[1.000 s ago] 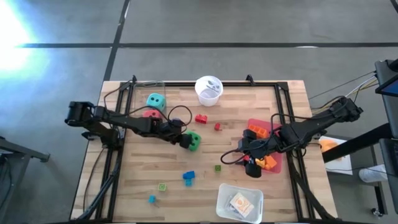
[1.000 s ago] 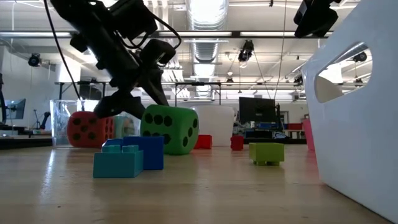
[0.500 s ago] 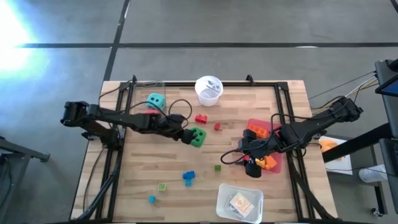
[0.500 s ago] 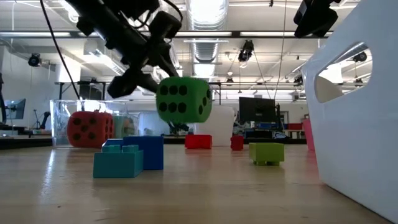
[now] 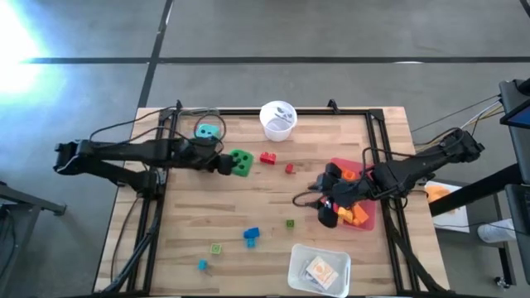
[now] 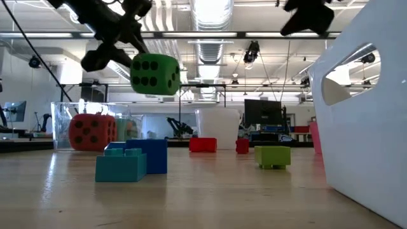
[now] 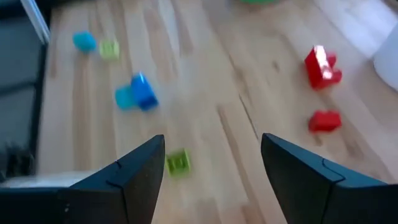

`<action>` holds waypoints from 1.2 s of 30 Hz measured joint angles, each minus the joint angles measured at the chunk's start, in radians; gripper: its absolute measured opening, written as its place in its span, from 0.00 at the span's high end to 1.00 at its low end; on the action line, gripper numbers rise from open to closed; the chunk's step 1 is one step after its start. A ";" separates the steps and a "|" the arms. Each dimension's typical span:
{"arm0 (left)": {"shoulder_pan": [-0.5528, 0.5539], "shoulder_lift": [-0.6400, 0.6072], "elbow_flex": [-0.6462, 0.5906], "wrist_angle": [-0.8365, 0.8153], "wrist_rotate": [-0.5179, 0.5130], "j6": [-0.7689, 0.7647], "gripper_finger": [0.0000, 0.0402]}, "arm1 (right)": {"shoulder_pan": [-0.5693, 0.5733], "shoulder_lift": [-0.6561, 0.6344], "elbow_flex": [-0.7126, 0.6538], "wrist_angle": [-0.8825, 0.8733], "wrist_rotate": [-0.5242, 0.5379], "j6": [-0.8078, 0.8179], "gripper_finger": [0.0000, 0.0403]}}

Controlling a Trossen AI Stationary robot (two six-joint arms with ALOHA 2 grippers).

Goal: Pick & Place Toys
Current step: Put the green dice into the transparent bin

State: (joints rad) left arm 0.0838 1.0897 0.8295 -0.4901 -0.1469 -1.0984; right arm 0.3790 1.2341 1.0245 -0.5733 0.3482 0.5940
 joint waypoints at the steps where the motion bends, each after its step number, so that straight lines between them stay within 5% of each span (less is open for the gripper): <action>1: 0.000 -0.017 0.000 -0.013 -0.011 -0.001 0.65 | -0.012 -0.004 0.000 0.019 -0.003 0.004 0.36; 12: 0.099 -0.139 -0.001 -0.246 -0.174 -0.026 0.67 | -0.115 -0.007 0.000 0.147 -0.018 0.013 0.36; 36: 0.463 -0.161 -0.001 -0.324 -0.150 0.068 0.68 | -0.117 -0.006 0.000 0.141 -0.064 0.012 0.36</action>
State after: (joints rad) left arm 0.5471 0.9283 0.8284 -0.8139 -0.2965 -1.0306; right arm 0.2615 1.2278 1.0248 -0.4323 0.2840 0.6063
